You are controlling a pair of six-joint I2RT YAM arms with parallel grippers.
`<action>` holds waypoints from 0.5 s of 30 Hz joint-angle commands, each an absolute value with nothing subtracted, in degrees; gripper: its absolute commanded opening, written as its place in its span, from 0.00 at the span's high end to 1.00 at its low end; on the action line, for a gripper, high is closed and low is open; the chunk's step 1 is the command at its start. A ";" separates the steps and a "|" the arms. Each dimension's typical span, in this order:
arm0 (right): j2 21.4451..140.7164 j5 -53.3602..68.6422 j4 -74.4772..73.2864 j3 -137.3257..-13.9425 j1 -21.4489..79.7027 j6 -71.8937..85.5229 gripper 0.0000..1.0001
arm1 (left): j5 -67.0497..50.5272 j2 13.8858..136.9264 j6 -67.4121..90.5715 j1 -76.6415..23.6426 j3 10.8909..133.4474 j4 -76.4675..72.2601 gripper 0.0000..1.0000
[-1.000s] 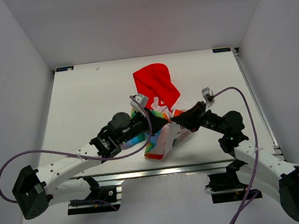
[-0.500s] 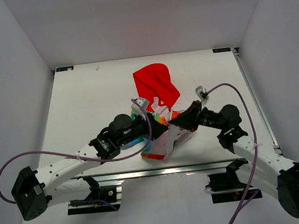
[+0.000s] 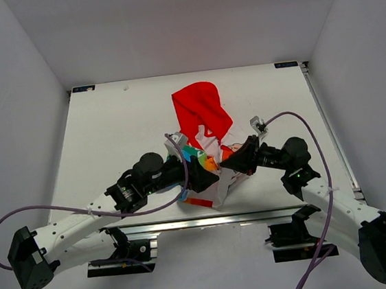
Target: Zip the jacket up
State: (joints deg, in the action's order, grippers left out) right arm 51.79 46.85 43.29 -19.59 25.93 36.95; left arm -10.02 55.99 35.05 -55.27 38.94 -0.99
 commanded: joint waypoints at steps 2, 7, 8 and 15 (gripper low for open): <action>50.89 48.96 45.61 -19.25 25.84 37.09 1.00 | -9.76 54.58 35.25 -55.28 40.95 1.93 0.02; 50.45 48.95 45.26 -19.60 25.84 36.91 1.00 | -8.79 55.29 33.58 -54.84 46.05 9.38 0.02; 50.54 48.87 45.00 -19.77 25.84 36.83 1.00 | -8.44 55.02 33.49 -54.84 47.88 11.06 0.02; 50.71 48.87 45.26 -19.95 25.84 36.83 1.00 | 1.94 53.61 36.47 -54.67 48.00 17.85 0.02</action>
State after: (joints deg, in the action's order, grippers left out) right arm 51.57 48.16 43.33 -19.59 25.93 37.04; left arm -2.85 54.30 35.24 -55.16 48.16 14.11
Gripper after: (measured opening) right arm 0.013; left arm 0.979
